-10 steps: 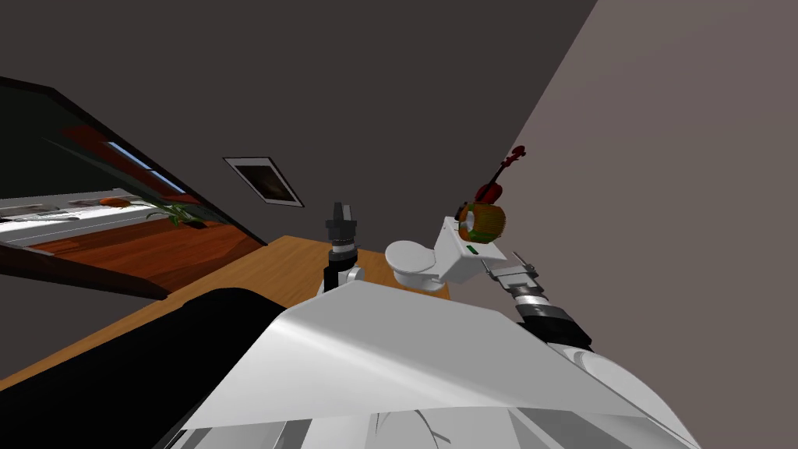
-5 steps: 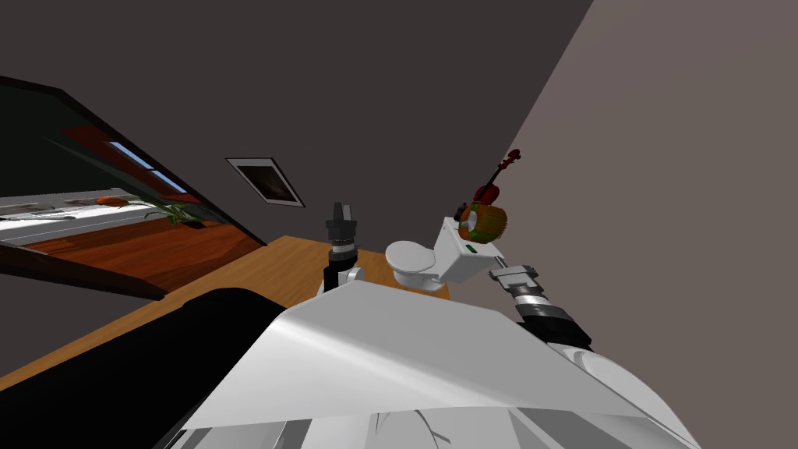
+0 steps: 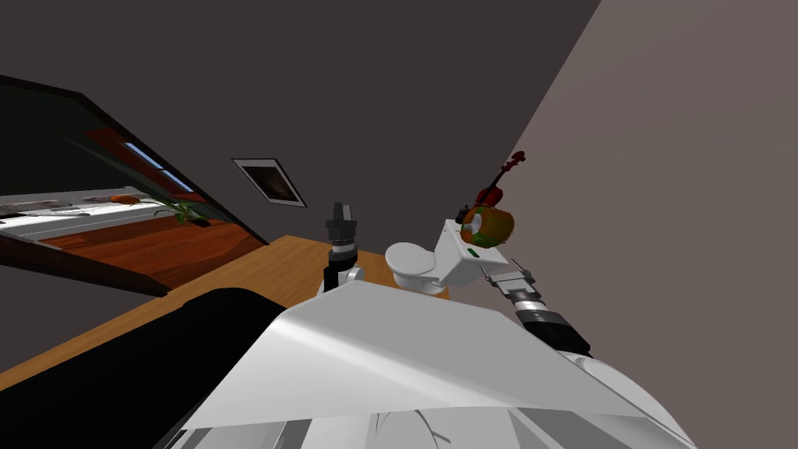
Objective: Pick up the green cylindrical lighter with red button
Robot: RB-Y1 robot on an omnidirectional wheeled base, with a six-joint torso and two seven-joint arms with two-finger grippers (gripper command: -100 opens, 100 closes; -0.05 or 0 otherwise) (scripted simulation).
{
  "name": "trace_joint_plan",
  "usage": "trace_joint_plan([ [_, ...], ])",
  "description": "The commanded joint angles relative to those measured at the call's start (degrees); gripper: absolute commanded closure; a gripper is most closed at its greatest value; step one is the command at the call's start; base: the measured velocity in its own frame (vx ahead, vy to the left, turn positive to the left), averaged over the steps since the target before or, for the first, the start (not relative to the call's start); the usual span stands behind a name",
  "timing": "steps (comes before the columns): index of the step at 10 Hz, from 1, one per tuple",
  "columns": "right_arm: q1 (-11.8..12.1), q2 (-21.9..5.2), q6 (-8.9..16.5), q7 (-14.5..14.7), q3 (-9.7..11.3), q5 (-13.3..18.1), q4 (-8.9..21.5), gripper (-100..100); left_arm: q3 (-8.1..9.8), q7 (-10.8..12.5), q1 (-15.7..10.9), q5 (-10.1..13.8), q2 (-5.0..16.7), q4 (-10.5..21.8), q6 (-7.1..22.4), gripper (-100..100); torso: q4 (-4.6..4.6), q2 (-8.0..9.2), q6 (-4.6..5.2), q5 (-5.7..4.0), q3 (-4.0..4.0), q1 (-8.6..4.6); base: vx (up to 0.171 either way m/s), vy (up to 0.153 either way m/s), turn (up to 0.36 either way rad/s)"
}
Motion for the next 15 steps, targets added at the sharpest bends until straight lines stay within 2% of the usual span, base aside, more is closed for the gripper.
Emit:
trace_joint_plan([
  [1,0.79,-0.76,-0.36,-1.38,0.37,-0.72,1.64,-100,0.0,0.0,0.0,0.0,0.0,0.0,0.0,0,0.0,0.0,0.0,0.0,0.0,0.0,0.144,-0.035,0.043],
  [2,0.63,-0.42,-0.29,-0.74,0.14,-0.55,0.92,-100,0.0,0.0,0.0,0.0,0.0,0.0,0.0,0,-0.02,-0.1,0.0,0.0,-0.06,-0.01,0.065,-0.017,0.01],
  [3,0.67,-0.47,-0.36,-0.91,0.15,-0.62,1.03,0,0.0,0.0,0.0,0.0,0.0,0.0,0.0,0,0.0,0.08,0.0,0.02,0.03,0.07,0.011,-0.004,0.0],
  [4,-0.06,0.11,-0.04,-0.54,-0.12,-0.49,-0.93,-100,0.0,0.0,-0.01,0.0,0.0,0.0,0.0,0,0.05,0.26,0.01,0.03,0.14,0.13,-0.052,0.005,-0.044],
  [8,-1.27,1.07,0.47,0.04,-0.55,-0.29,-4.19,-100,-0.01,0.0,-0.02,0.0,-0.01,0.01,0.0,0,0.16,0.75,0.02,0.06,0.42,0.23,-0.088,0.013,-0.039],
  [9,-0.88,1.11,0.41,0.11,-0.23,-0.15,-3.92,-100,-0.01,0.0,-0.02,0.0,-0.01,0.01,0.01,0,0.16,0.74,0.01,0.07,0.42,0.28,-0.035,0.014,-0.007],
  [10,-0.87,1.11,0.57,-0.01,-0.19,-0.07,-4.09,100,-0.01,0.0,-0.02,0.0,-0.01,0.01,0.0,0,0.14,0.6,0.01,0.06,0.35,0.24,-0.007,0.003,0.0],
  [14,-0.86,1.11,0.55,0.0,-0.2,-0.08,-4.08,100,0.0,0.0,-0.01,0.0,-0.01,0.0,0.0,0,0.09,0.41,0.01,0.04,0.23,0.17,0.0,0.0,0.0],
  [15,-0.86,1.11,0.55,0.0,-0.2,-0.08,-4.08,0,0.0,0.0,-0.01,0.0,-0.01,0.0,0.0,0,0.09,0.4,0.01,0.04,0.23,0.17,0.0,0.0,0.0],
])
